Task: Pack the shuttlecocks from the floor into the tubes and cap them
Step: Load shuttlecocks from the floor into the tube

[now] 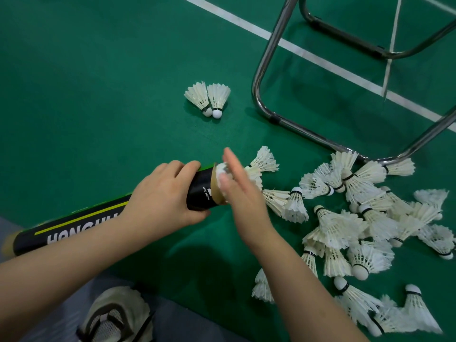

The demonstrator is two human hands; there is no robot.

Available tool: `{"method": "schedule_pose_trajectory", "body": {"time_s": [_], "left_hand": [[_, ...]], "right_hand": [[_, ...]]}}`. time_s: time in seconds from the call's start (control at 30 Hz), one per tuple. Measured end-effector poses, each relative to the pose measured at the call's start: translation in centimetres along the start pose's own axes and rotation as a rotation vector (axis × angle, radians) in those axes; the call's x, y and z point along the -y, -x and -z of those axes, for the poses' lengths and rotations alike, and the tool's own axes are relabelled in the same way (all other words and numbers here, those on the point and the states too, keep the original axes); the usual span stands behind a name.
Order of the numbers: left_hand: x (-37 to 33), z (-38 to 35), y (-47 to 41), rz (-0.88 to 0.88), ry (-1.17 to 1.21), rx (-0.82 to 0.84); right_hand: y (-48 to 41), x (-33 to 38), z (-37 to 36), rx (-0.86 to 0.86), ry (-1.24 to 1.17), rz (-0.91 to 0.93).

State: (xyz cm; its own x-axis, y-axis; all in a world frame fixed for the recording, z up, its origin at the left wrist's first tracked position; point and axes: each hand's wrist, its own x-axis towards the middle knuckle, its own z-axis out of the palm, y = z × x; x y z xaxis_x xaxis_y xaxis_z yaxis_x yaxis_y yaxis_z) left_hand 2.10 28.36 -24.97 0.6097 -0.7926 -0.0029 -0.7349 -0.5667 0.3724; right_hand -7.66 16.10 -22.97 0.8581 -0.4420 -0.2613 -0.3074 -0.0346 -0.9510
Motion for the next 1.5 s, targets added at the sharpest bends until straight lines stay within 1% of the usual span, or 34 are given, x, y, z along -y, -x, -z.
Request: {"method": "schedule_pose_trajectory", "body": {"time_s": [0.03, 0.07, 0.1, 0.2, 0.23, 0.27, 0.33, 0.4, 0.47, 0.53, 0.6, 0.77, 0.83, 0.87, 0.9, 0.93, 0.97, 1.03, 1.07, 1.1, 1.13, 1.23, 1.3, 1.37, 1.5], "left_hand": [[-0.1, -0.1, 0.1, -0.004, 0.005, 0.000], [-0.1, -0.1, 0.1, -0.003, 0.009, 0.003], [-0.1, -0.1, 0.1, 0.002, 0.008, 0.004], [0.1, 0.2, -0.1, 0.022, 0.002, 0.007], [0.1, 0.3, -0.2, 0.028, 0.004, 0.008], [0.1, 0.3, -0.2, 0.031, 0.006, 0.006], [0.0, 0.4, -0.2, 0.032, 0.011, -0.004], [-0.1, 0.3, 0.0, 0.027, 0.016, -0.009], [-0.1, 0.3, 0.1, 0.021, 0.016, -0.005], [0.0, 0.3, 0.2, 0.011, 0.010, 0.001], [-0.1, 0.1, 0.3, -0.005, -0.004, 0.017], [-0.4, -0.5, 1.2, -0.058, -0.019, 0.052], [-0.4, -0.8, 1.3, -0.066, -0.027, 0.061], [-0.4, -0.9, 1.2, -0.061, -0.025, 0.066], [-0.4, -1.0, 0.9, -0.048, -0.021, 0.069], [-0.3, -0.9, 0.6, -0.026, -0.017, 0.070], [-0.3, -0.8, 0.2, -0.003, -0.015, 0.071], [-0.1, -0.5, -0.4, 0.033, -0.019, 0.064], [0.0, -0.3, -0.7, 0.046, -0.020, 0.055], [0.1, -0.1, -0.9, 0.056, -0.021, 0.045], [0.2, 0.0, -1.0, 0.063, -0.020, 0.036], [0.5, 0.2, -1.5, 0.079, -0.020, 0.014], [0.6, 0.2, -1.8, 0.094, -0.020, 0.017], [0.6, 0.1, -2.0, 0.100, -0.017, 0.015], [0.4, 0.0, -2.4, 0.117, -0.019, 0.024]], "right_hand": [[0.1, 0.1, -0.6, 0.068, 0.068, 0.000], [0.1, 0.0, -0.9, 0.093, 0.099, 0.011], [0.1, 0.0, -1.0, 0.068, 0.090, 0.022], [0.4, -0.6, -0.5, -0.181, 0.020, 0.108], [0.6, -0.8, -0.3, -0.246, 0.018, 0.131], [0.8, -1.1, -0.2, -0.262, 0.000, 0.144], [1.1, -1.2, -0.4, -0.163, 0.001, 0.157], [1.4, -1.3, -1.0, -0.047, 0.076, 0.167], [1.2, -1.3, -1.3, -0.007, 0.076, 0.133], [0.8, -1.3, -1.1, 0.038, 0.065, 0.048], [0.3, -1.2, -1.0, 0.131, 0.087, -0.068], [-1.1, -0.4, -0.3, 0.504, 0.146, -0.315], [-1.5, -0.3, 0.0, 0.590, 0.138, -0.351], [-1.6, -0.2, 0.0, 0.574, 0.123, -0.345], [-1.6, -0.1, -0.2, 0.503, 0.094, -0.330], [-1.7, -0.2, -0.3, 0.358, 0.055, -0.307], [-1.9, -0.4, -0.4, 0.160, -0.015, -0.296], [-2.4, -0.9, 0.3, -0.292, -0.236, -0.294], [-2.6, -1.5, 0.8, -0.451, -0.300, -0.303], [-2.9, -2.3, 1.4, -0.536, -0.260, -0.330], [-3.2, -3.2, 1.9, -0.561, -0.136, -0.366], [-4.1, -6.8, 3.3, -0.540, 0.375, -0.479], [-4.8, -8.0, 3.9, -0.510, 0.622, -0.507], [-5.4, -8.1, 4.1, -0.460, 0.759, -0.482], [-6.2, -7.8, 3.9, -0.366, 0.879, -0.464]]}}
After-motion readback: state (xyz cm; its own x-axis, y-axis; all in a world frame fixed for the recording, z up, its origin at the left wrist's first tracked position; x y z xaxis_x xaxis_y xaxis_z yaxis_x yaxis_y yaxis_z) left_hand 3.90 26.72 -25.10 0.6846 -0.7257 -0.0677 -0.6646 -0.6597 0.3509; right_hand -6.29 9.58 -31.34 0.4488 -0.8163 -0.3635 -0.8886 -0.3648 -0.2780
